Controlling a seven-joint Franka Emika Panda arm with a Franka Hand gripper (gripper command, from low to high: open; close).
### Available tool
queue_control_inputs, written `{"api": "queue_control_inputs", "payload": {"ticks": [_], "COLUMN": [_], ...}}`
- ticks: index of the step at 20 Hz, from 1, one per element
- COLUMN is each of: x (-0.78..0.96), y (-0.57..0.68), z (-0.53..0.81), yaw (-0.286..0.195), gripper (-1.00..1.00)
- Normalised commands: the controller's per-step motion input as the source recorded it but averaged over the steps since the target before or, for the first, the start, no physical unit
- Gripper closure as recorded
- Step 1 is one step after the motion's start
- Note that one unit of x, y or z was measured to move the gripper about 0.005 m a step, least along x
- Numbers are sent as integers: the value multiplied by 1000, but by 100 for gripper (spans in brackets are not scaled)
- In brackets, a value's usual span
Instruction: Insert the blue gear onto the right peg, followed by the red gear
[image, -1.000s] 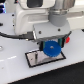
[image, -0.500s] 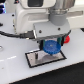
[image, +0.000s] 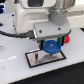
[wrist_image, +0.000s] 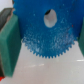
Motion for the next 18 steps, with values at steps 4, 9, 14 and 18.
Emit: {"api": "queue_control_inputs", "payload": {"ticks": [4,9,14,18], "x": [299,369,288,209], "y": [-78,-294,-226,-74], "z": [149,-86,-107,-187], "yaw": [0,0,0,0], "gripper": [100,100,100,100]}}
